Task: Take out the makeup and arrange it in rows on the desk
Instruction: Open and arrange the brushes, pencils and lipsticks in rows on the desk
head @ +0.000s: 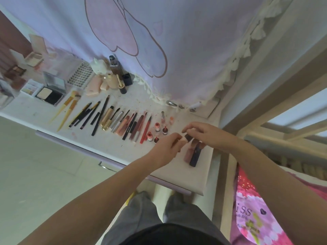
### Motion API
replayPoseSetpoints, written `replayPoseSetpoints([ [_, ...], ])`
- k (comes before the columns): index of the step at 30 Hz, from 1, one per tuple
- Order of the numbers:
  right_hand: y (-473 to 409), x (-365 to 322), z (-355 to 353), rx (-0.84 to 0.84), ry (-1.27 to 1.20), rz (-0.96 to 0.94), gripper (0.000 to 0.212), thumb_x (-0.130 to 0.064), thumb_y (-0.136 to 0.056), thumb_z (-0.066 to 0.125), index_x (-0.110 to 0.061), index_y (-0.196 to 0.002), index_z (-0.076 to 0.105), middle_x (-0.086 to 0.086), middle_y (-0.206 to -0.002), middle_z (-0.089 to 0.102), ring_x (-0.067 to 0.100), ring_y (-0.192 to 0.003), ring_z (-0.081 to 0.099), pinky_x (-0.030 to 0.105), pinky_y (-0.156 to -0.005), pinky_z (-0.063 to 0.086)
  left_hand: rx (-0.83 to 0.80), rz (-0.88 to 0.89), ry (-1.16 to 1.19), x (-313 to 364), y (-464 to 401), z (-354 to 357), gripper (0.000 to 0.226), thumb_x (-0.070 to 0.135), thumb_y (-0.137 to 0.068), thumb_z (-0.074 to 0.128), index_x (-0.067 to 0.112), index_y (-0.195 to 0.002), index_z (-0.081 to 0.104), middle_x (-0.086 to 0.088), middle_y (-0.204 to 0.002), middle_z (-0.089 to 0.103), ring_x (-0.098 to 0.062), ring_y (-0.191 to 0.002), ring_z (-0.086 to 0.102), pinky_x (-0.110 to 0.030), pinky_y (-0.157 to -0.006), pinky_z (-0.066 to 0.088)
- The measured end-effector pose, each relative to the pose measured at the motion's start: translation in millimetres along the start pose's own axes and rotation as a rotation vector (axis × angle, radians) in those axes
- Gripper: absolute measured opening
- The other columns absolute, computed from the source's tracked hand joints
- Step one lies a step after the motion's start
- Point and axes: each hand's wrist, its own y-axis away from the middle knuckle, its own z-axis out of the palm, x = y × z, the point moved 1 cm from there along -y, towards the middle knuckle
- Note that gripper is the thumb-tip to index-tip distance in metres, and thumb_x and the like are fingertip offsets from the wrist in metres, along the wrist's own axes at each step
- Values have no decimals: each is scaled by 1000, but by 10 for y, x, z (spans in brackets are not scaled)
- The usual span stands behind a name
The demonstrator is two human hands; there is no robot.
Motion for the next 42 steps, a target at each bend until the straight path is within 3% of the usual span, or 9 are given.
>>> replayPoseSetpoints([
  [4, 40, -110, -45, -23, 242, 80, 41, -46, -97, 39, -14, -85, 62, -12, -49, 58, 1, -44, 48, 21, -54, 37, 20, 58, -77, -1, 37, -25, 20, 35, -98, 43, 20, -105, 54, 11, -77, 56, -5, -69, 53, -17, -59, 40],
  [8, 181, -157, -87, -109, 99, 68, 19, -39, -93, 52, -24, -103, 59, -7, -87, 69, 8, -77, 66, 20, -60, 47, 1, 94, -138, -45, 70, -76, 25, 41, -96, 42, 24, -111, 52, 9, -83, 59, -10, -74, 56, -27, -66, 46],
  [12, 210, -174, -25, -94, 203, 170, 49, -50, -98, 33, -12, -94, 65, -7, -65, 67, 6, -57, 59, 21, -56, 42, -14, 122, -183, -41, 81, -110, 28, 46, -95, 42, 25, -112, 51, 10, -80, 57, -6, -67, 52, -24, -57, 40],
  [14, 231, -161, -23, -80, 232, 103, 35, -39, -98, 40, -13, -93, 63, -7, -68, 63, 6, -58, 53, 19, -54, 41, -39, 127, -206, -3, 87, -107, 29, 45, -96, 42, 23, -113, 52, 12, -79, 56, -7, -69, 53, -24, -58, 41],
  [21, 389, 113, -184, -40, 193, 19, 11, -23, -90, 60, -27, -99, 57, -4, -103, 68, 12, -91, 64, 32, -78, 54, -587, -131, 263, -13, 169, -277, 28, 27, -101, 38, 7, -107, 56, 3, -80, 60, -8, -65, 52, -19, -59, 42],
  [28, 341, 402, -184, 204, -227, 54, 16, -21, -98, 46, -26, -110, 55, -9, -95, 70, 7, -94, 66, 25, -72, 55, -130, -186, 319, 51, -40, -4, 30, 35, -98, 42, 12, -117, 47, -3, -104, 68, -17, -95, 65, -32, -86, 53],
  [33, 18, 567, 54, 431, -139, 52, 10, -19, -98, 46, -20, -107, 49, -6, -108, 62, 13, -109, 56, 25, -91, 40, 230, -147, 31, 82, -366, 172, 36, 45, -97, 38, 16, -111, 55, -1, -96, 59, -17, -88, 58, -32, -70, 50],
  [37, -192, 629, 74, 596, 98, -25, 20, -21, -88, 61, -26, -108, 60, 2, -109, 53, 6, -89, 51, 10, -73, 34, 372, -223, 43, -10, -511, 311, 29, 40, -98, 40, 18, -110, 55, 9, -68, 54, -3, -60, 53, -17, -49, 32],
  [42, -561, 626, 108, 626, 126, -38, 19, -13, -89, 58, -16, -108, 58, 8, -111, 51, 9, -79, 54, 12, -75, 40, 393, -277, 291, -65, -750, 393, 11, 23, -98, 44, 18, -107, 46, -10, -106, 61, -21, -52, 63, -16, -37, 39],
])
